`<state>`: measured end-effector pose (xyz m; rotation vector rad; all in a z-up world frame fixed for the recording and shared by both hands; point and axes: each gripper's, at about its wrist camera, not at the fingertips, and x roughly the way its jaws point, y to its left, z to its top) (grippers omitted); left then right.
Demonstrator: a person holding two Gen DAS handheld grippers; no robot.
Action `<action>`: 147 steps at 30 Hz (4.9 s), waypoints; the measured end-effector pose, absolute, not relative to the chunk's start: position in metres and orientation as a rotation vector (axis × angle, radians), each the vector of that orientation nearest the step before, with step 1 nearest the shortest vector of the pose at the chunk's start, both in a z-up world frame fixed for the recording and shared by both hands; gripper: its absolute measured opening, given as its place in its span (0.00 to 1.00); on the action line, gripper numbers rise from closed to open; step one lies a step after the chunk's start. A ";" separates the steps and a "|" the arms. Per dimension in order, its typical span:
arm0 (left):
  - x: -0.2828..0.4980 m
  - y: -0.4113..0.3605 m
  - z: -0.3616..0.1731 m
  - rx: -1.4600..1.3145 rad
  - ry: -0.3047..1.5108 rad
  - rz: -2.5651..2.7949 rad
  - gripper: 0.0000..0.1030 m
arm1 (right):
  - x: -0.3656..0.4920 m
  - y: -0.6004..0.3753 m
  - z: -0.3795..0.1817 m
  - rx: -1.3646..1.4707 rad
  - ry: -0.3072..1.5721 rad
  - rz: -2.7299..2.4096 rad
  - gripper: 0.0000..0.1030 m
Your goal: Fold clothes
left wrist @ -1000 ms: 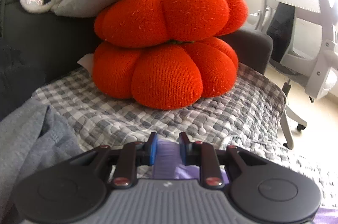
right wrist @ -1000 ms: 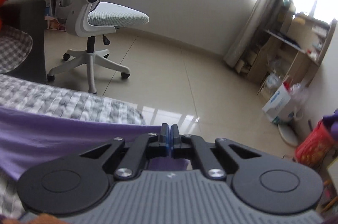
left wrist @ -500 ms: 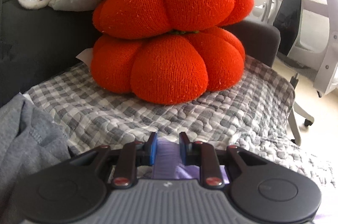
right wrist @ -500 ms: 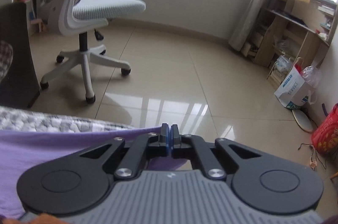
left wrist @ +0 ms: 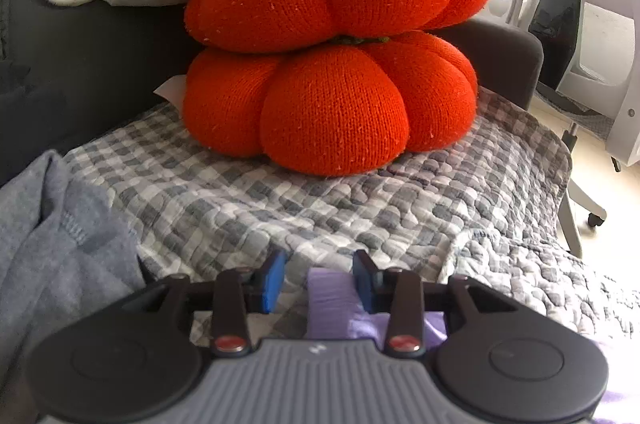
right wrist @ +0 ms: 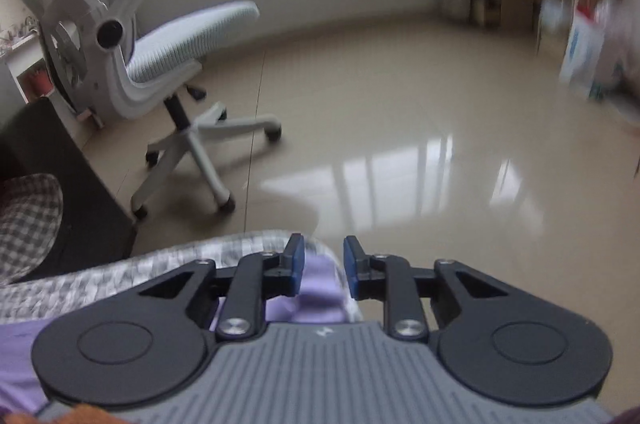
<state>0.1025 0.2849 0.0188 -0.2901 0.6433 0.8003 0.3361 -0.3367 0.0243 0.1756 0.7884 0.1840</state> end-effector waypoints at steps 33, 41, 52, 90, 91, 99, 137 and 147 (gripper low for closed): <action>0.088 0.290 0.021 -0.313 0.619 0.782 0.57 | 0.317 -0.379 0.024 0.338 0.749 0.034 0.00; 0.086 0.294 0.026 -0.365 0.607 0.732 0.72 | 0.314 -0.358 0.023 0.282 0.790 0.108 0.08; 0.053 0.298 0.052 -0.485 0.456 0.652 0.91 | 0.264 -0.281 0.086 0.008 0.702 0.275 0.10; -0.079 0.267 -0.001 -0.932 0.703 0.569 0.10 | 0.073 -0.124 0.091 -0.208 0.658 0.736 0.12; -0.084 0.267 0.001 -0.928 0.689 0.584 0.06 | 0.074 -0.125 0.091 -0.203 0.659 0.738 0.12; -0.110 0.267 0.018 -0.820 0.601 0.705 0.05 | 0.073 -0.120 0.080 -0.246 0.708 0.774 0.12; -0.125 0.293 0.004 -0.901 0.649 0.701 0.10 | -0.059 -0.065 0.034 -0.786 0.617 1.144 0.15; -0.134 0.295 0.008 -0.897 0.610 0.728 0.13 | -0.026 -0.166 0.057 -0.611 0.582 0.848 0.48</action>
